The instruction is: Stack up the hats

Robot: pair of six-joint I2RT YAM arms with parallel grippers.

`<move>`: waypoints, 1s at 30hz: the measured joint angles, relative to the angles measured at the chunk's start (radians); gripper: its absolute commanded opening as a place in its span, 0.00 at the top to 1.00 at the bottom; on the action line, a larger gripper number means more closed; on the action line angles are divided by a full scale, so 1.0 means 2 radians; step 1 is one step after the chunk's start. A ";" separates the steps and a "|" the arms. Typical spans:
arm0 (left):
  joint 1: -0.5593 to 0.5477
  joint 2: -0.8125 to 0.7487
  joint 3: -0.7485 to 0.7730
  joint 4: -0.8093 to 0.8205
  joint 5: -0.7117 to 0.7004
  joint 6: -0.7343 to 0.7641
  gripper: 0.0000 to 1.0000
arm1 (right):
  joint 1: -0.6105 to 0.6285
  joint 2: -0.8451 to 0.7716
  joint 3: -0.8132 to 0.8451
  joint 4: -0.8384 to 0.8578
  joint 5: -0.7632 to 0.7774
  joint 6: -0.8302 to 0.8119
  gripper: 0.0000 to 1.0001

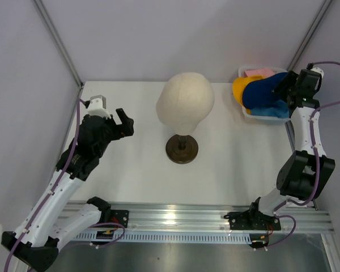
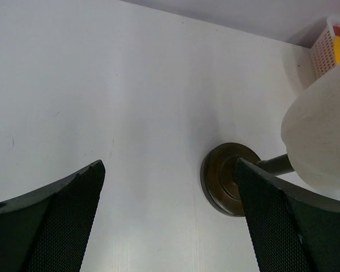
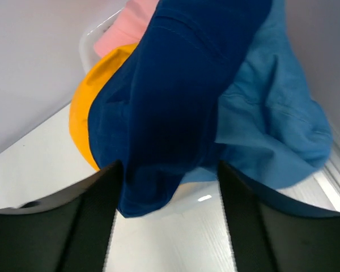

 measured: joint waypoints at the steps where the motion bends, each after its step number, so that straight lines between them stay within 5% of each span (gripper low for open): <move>1: 0.001 0.001 0.000 0.000 -0.001 0.001 0.00 | 0.000 0.008 0.003 0.005 -0.008 -0.001 0.40; 6: 0.003 0.009 0.000 0.000 -0.007 0.004 0.00 | 0.001 0.035 0.020 0.029 -0.036 -0.010 0.49; 7: 0.003 0.011 0.000 0.000 -0.007 0.004 0.00 | 0.001 0.038 0.025 0.031 -0.039 -0.012 0.71; 10: 0.004 0.015 0.000 0.000 -0.008 0.004 0.01 | 0.002 0.052 0.058 0.032 -0.046 -0.023 1.00; 21: 0.006 0.000 0.000 -0.002 -0.006 0.003 0.01 | 0.051 0.070 0.262 -0.075 -0.095 -0.063 1.00; 26: 0.006 -0.017 0.000 -0.004 0.000 0.002 0.00 | 0.094 0.067 0.408 -0.105 -0.192 -0.046 1.00; 30: 0.006 -0.029 0.000 -0.004 0.009 -0.001 0.01 | 0.105 0.038 0.437 -0.072 -0.286 0.002 1.00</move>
